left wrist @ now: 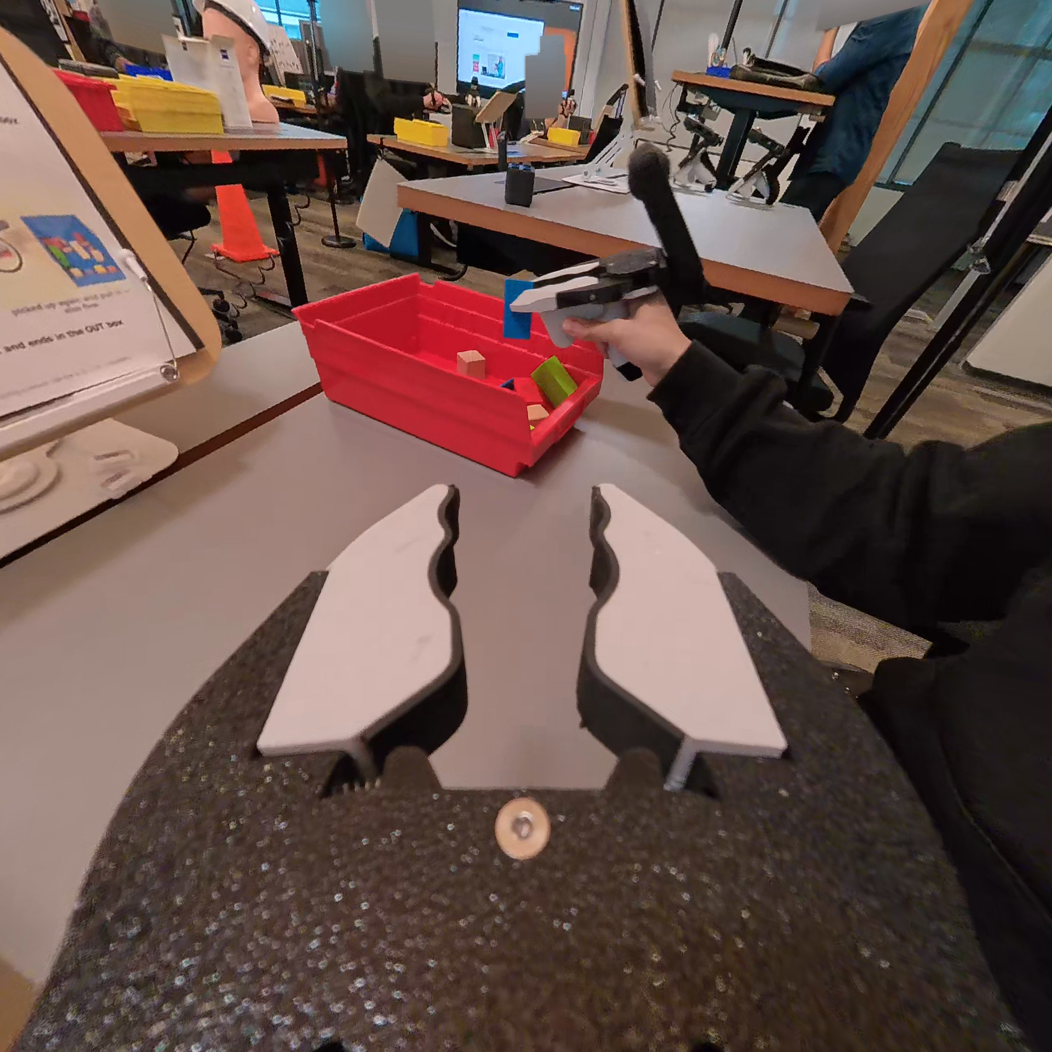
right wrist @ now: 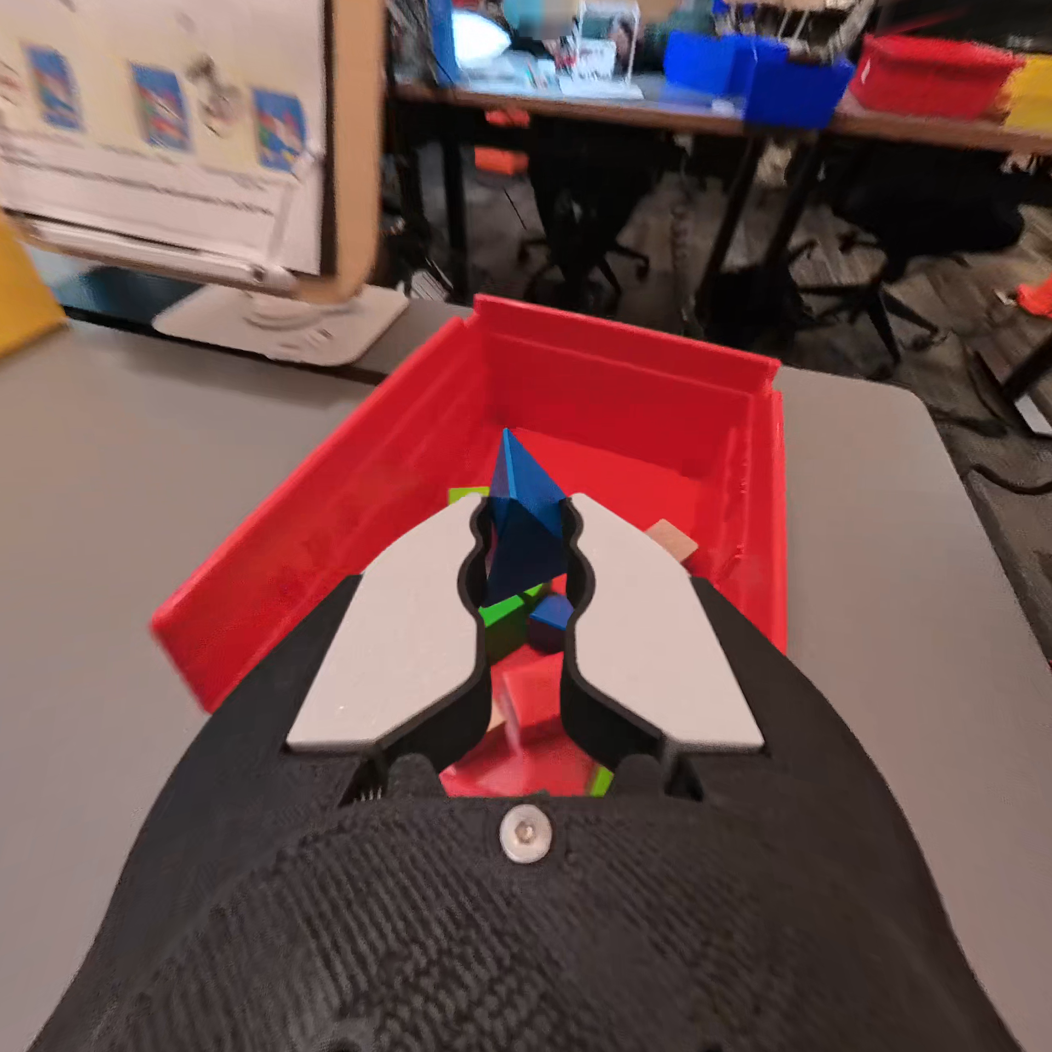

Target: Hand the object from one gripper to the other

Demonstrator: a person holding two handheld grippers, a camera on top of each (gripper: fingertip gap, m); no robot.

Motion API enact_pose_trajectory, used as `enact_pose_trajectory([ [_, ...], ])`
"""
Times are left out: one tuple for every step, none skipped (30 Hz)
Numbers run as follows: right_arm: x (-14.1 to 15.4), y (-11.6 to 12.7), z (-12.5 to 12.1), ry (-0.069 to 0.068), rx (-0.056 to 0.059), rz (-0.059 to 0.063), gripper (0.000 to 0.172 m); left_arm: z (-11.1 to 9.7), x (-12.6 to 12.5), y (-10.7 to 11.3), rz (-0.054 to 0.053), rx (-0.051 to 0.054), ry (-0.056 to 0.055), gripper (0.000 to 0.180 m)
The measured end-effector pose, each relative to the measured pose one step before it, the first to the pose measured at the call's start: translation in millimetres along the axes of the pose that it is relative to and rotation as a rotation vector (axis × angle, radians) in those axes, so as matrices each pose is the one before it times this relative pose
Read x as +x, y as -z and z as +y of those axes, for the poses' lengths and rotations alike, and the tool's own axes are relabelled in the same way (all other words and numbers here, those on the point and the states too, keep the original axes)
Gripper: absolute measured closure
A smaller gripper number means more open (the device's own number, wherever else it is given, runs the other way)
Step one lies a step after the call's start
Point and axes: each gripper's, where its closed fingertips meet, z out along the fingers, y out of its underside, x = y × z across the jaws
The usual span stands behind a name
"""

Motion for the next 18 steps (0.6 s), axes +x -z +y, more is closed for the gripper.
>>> enact_pose_trajectory([
  [4.64,-9.86,4.11,-0.006,-0.0341,0.0033,0.148,2.4,-1.08,1.22,-0.0013,-0.0037,0.0081,0.137],
  [4.85,-9.97,6.45,-0.017,-0.0495,0.0034,0.148,2.22,-1.06,1.4,-0.0015,-0.0034,0.0067,0.137],
  [5.72,-9.36,6.41,-0.013,-0.0475,0.0125,0.148,2.41,-1.39,1.5,-0.0032,-0.0049,0.0052,0.137],
  [4.37,-7.67,4.72,-0.0078,-0.0368,0.0094,0.148,2.76,-1.74,1.6,-0.0055,-0.0077,0.0041,0.137],
  [5.45,-6.05,3.31,-0.0048,-0.0271,0.0227,0.148,2.85,-2.26,1.66,-0.0071,-0.0087,0.0031,0.137],
  [6.01,-5.29,3.16,0.0075,-0.0263,0.031,0.148,2.82,-2.24,1.68,-0.006,-0.0076,0.0043,0.137],
  [2.75,-4.88,3.7,0.0075,-0.0316,0.0108,0.148,2.51,-1.93,1.52,-0.0027,-0.0066,0.0079,0.137],
  [0.84,-4.6,3.19,-0.0045,-0.0294,-0.0025,0.148,2.1,-1.75,1.42,0.0004,-0.0057,0.0104,0.137],
  [0.15,-4.0,1.38,-0.0039,-0.0164,-0.0041,0.148,1.63,-1.76,1.52,0.0007,-0.0053,0.0107,0.137],
  [1.03,-2.48,-0.21,-0.0032,-0.0026,0.0077,0.148,0.99,-2.26,1.58,-0.0015,-0.0053,0.0088,0.137],
  [1.68,-1.15,-1.39,-0.0011,0.0067,0.0153,0.148,0.3,-2.57,2.0,-0.0047,-0.0042,0.0048,0.137],
  [-0.24,-0.51,-1.73,0.0031,0.0103,0.0024,0.148,-0.63,-3.31,2.6,-0.0098,-0.0015,-0.0002,0.137],
  [-0.86,0.36,-1.29,-0.005,0.0066,-0.0013,0.143,-1.66,-4.69,3.64,-0.0192,0.0018,-0.003,0.137],
  [0.32,1.53,-1.67,-0.0074,0.009,0.011,0.132,-2.66,-6.58,4.97,-0.0297,0.0037,-0.0024,0.137],
  [-0.77,3.24,-2.03,0.0017,0.0143,0.0061,0.126,-3.37,-8.21,6.52,-0.0369,0.0032,0.0,0.137],
  [-1.98,5.19,-2.64,0.0058,0.0196,-0.0005,0.126,-4.16,-9.75,8.02,-0.0411,0.0042,0.0019,0.137],
  [-0.99,6.51,-3.52,0.0048,0.0262,0.0094,0.124,-4.94,-11.42,9.16,-0.0453,0.008,0.004,0.137],
  [-1.15,7.61,-3.14,-0.0001,0.0227,0.0103,0.119,-5.17,-14.25,9.97,-0.0574,0.0081,0.0127,0.136],
])
